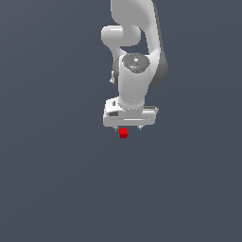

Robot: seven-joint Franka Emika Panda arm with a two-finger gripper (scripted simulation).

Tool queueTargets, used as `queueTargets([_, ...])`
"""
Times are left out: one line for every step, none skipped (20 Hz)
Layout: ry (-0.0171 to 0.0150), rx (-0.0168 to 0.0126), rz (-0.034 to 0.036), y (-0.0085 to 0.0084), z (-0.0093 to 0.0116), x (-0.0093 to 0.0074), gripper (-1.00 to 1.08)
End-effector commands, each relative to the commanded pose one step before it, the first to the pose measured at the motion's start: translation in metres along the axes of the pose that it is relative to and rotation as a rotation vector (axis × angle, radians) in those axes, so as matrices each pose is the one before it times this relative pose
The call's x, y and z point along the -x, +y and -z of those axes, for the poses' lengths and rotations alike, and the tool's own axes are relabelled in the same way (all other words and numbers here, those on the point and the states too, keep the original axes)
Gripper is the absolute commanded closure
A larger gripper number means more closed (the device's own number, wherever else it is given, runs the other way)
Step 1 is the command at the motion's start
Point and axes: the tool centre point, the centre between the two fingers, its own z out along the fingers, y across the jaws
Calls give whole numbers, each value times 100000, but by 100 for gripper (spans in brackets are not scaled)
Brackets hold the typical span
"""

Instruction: Pick up the red cube and move it to a goal position.

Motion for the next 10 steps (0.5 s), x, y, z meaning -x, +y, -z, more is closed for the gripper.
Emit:
queueTargets([0, 0, 0, 1, 0, 0, -92])
queueTargets([0, 0, 0, 5, -23, 13, -92])
queueTargets([0, 0, 0, 14, -68, 38, -92])
queueTargets([-1, -36, 59, -7, -115, 62, -92])
queueTargets([0, 0, 0, 32, -160, 88, -92])
queueTargets([-3, -65, 100, -9, -209, 112, -92])
queueTargets([-2, -38, 58, 21, -253, 138, -92])
queueTargets([-3, -65, 100, 9, -301, 163, -92])
queueTargets([-3, -65, 100, 18, -347, 188, -92])
queueTargets([-3, -65, 100, 27, -393, 213, -92])
